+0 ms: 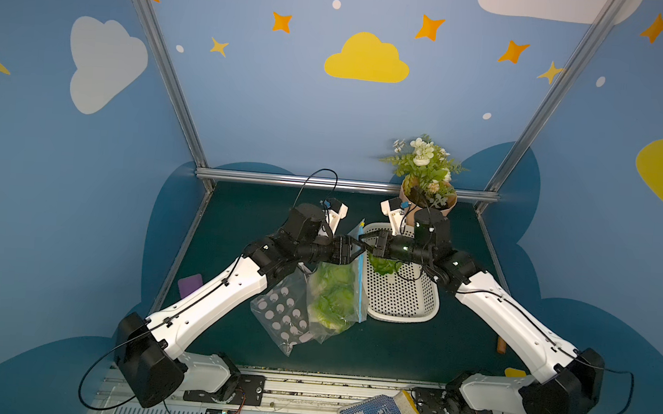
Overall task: Open the zip-top bag and take out the chinese cabbages
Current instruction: Open the zipper of the food storage bag at the center of the board.
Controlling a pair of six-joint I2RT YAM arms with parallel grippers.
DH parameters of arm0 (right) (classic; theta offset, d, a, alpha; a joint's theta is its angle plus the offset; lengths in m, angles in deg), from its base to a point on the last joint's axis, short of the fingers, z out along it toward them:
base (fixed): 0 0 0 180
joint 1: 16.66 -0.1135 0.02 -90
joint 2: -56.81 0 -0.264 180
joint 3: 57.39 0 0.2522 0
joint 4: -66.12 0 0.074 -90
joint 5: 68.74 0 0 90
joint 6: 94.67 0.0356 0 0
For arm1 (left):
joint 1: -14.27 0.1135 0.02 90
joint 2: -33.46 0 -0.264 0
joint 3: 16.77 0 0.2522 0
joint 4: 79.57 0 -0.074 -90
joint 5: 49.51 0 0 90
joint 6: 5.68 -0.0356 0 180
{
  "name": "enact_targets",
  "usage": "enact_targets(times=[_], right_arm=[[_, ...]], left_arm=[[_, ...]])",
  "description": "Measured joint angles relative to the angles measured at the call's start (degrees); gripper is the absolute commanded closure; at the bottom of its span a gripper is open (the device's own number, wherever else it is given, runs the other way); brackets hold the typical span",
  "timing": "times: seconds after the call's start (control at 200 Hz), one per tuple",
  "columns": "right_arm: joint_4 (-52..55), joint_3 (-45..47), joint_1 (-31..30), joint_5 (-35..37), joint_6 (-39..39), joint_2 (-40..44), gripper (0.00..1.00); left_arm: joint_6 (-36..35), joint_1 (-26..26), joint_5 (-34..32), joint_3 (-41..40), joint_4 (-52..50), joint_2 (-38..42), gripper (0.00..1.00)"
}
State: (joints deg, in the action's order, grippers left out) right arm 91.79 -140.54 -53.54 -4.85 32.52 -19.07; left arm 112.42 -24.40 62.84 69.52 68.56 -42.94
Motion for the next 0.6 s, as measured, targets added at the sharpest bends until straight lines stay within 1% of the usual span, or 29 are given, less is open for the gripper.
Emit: enact_targets(times=[0.165,0.39,0.556,0.601], right_arm=[[0.57,-0.04,-0.46,0.63,-1.05,-0.11,1.00],[0.68,-0.04,-0.96,0.66,-1.44,-0.11,1.00],[0.83,-0.04,-1.14,0.70,-1.73,-0.11,1.00],[0.83,-0.04,-1.25,0.68,-1.81,-0.07,1.00]], left_arm=[[0.22,0.00,-2.10,0.11,-0.98,0.11,0.58],[0.17,0.00,-3.91,0.09,-1.92,0.76,0.70],[-0.09,0.26,-5.16,0.00,-2.97,1.09,0.75],[-0.24,0.44,-5.42,-0.11,-3.41,1.27,0.78]])
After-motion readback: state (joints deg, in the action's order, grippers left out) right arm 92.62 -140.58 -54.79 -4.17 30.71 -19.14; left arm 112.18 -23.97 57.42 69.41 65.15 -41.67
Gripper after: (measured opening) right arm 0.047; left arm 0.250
